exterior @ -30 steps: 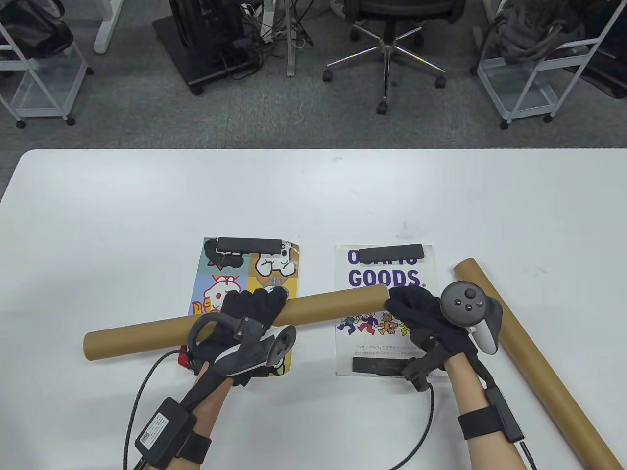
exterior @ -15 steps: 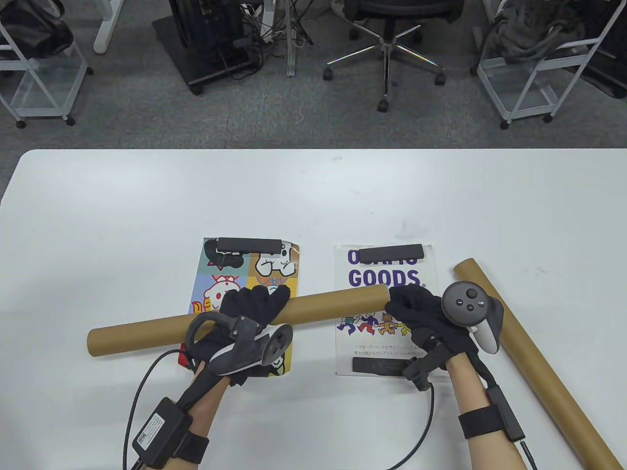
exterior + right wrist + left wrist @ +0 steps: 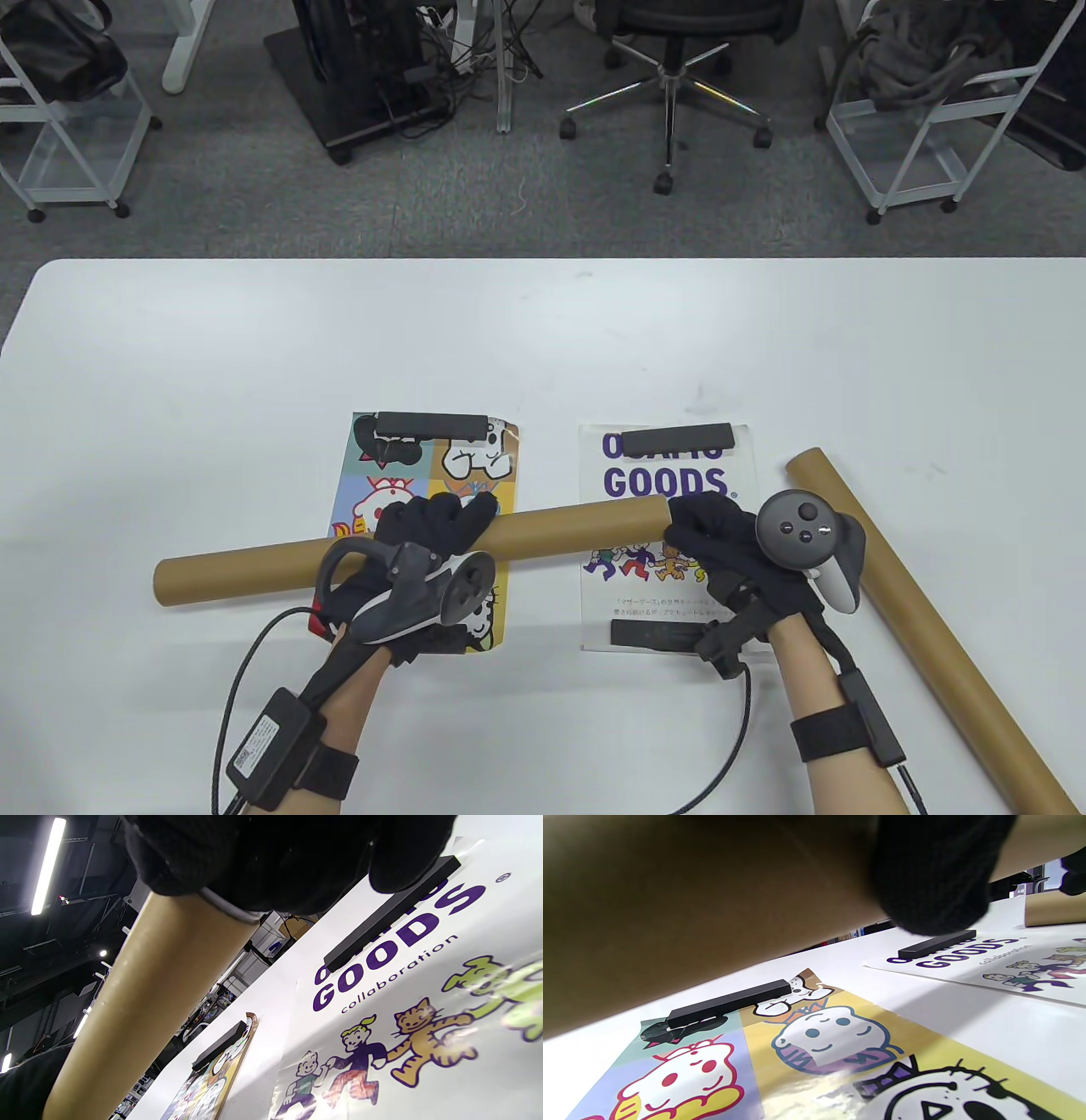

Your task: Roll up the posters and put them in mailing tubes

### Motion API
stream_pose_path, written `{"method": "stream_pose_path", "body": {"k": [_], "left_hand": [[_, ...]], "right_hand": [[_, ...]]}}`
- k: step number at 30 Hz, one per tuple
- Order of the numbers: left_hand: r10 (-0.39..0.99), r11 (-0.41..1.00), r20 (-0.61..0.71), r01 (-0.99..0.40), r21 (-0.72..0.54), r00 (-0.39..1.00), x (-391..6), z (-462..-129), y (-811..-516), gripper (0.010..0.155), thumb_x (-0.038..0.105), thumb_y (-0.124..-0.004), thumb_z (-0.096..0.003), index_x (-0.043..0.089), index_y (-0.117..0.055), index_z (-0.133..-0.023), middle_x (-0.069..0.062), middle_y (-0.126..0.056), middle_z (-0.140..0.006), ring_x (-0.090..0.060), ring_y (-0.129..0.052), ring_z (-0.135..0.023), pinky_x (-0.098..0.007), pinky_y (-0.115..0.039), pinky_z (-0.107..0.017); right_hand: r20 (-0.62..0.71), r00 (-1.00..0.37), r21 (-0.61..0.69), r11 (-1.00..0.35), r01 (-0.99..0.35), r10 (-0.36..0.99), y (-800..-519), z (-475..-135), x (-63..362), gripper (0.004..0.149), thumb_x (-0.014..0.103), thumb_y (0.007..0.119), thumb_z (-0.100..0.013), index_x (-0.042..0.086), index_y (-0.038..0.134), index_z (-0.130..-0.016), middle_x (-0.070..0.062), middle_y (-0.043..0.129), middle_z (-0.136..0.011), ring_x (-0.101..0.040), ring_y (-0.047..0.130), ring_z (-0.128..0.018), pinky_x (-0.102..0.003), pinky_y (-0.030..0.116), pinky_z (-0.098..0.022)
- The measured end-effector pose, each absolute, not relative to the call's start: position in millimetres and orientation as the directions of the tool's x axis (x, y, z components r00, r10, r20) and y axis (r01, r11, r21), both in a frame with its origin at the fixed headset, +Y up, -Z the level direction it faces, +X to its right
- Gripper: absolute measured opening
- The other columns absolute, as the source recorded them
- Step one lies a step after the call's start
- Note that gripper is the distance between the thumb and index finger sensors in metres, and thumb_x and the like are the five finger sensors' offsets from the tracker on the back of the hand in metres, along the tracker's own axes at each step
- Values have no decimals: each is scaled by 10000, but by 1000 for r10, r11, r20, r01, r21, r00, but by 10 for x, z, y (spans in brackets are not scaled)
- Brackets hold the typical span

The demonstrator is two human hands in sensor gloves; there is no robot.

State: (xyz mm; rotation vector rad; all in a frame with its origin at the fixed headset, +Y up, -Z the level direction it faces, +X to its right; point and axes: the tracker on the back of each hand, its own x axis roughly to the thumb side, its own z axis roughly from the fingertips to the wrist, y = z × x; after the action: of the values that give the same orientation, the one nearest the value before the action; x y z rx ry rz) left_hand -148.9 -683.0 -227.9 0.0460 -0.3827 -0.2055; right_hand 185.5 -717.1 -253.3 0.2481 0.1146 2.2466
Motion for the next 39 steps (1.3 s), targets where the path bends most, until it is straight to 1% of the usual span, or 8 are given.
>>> {"method": "stream_pose_path", "body": {"k": [9,13,19,27,31,35,38,39], "left_hand": [[-198,980,358,186,68,913,-1532,-2304,-6829,820,536,-853,-427,397,-478,-1143,18,-754,-1119,-258,-873,-988,-527,-739,-796],[-196,981,361,184,68,912,-1534,-2300,-6818,821,535,-852,-431,391,-477,-1147,17,-754,-1121,-260,-874,-986,-531,-739,-795],[-181,983,369,175,51,911,-1489,-2302,-6819,822,532,-847,-438,368,-481,-1155,0,-760,-1118,-272,-877,-979,-540,-738,-792],[-149,988,374,148,31,916,-1519,-2312,-6803,824,527,-851,-439,369,-479,-1157,4,-753,-1121,-277,-870,-980,-540,-738,-793],[-106,992,379,122,-16,919,-1522,-2322,-6808,823,527,-857,-437,369,-486,-1155,4,-758,-1117,-280,-875,-974,-533,-746,-786],[-102,993,378,118,-19,920,-1525,-2327,-6801,826,527,-857,-436,368,-487,-1156,7,-756,-1119,-277,-875,-976,-532,-747,-786],[-147,987,359,161,-8,922,-1582,-2339,-6813,826,519,-858,-433,369,-486,-1155,-11,-760,-1120,-275,-883,-979,-534,-752,-787],[-144,988,347,157,-8,927,-1625,-2347,-6823,823,514,-864,-432,367,-495,-1154,-8,-760,-1120,-282,-878,-980,-540,-746,-788]], "right_hand": [[158,-625,162,-644,-747,765,-7159,-2534,1838,402,298,730,-453,207,757,-843,-96,825,-862,-349,867,-712,-699,623,-648],[162,-624,160,-644,-748,765,-7155,-2536,1840,402,291,722,-453,206,755,-844,-91,822,-867,-344,863,-719,-697,621,-651],[157,-634,155,-653,-741,757,-7154,-2539,1829,410,254,662,-471,182,697,-873,-93,763,-912,-342,846,-736,-693,613,-659],[166,-622,155,-643,-750,765,-7153,-2545,1832,408,252,660,-469,183,700,-870,-86,765,-910,-334,851,-732,-686,611,-665],[166,-616,151,-637,-756,770,-7145,-2541,1820,413,231,644,-473,151,692,-875,-120,753,-909,-359,841,-723,-696,636,-650],[173,-611,149,-634,-759,772,-7135,-2544,1821,412,223,638,-474,142,689,-875,-128,749,-907,-363,838,-716,-689,619,-660],[158,-640,98,-657,-747,752,-7132,-2552,1922,405,208,623,-479,154,676,-877,-128,738,-917,-361,834,-724,-682,613,-666],[142,-621,93,-635,-767,771,-7145,-2553,1993,404,220,629,-487,157,673,-884,-125,737,-922,-357,836,-728,-677,611,-669]]}}
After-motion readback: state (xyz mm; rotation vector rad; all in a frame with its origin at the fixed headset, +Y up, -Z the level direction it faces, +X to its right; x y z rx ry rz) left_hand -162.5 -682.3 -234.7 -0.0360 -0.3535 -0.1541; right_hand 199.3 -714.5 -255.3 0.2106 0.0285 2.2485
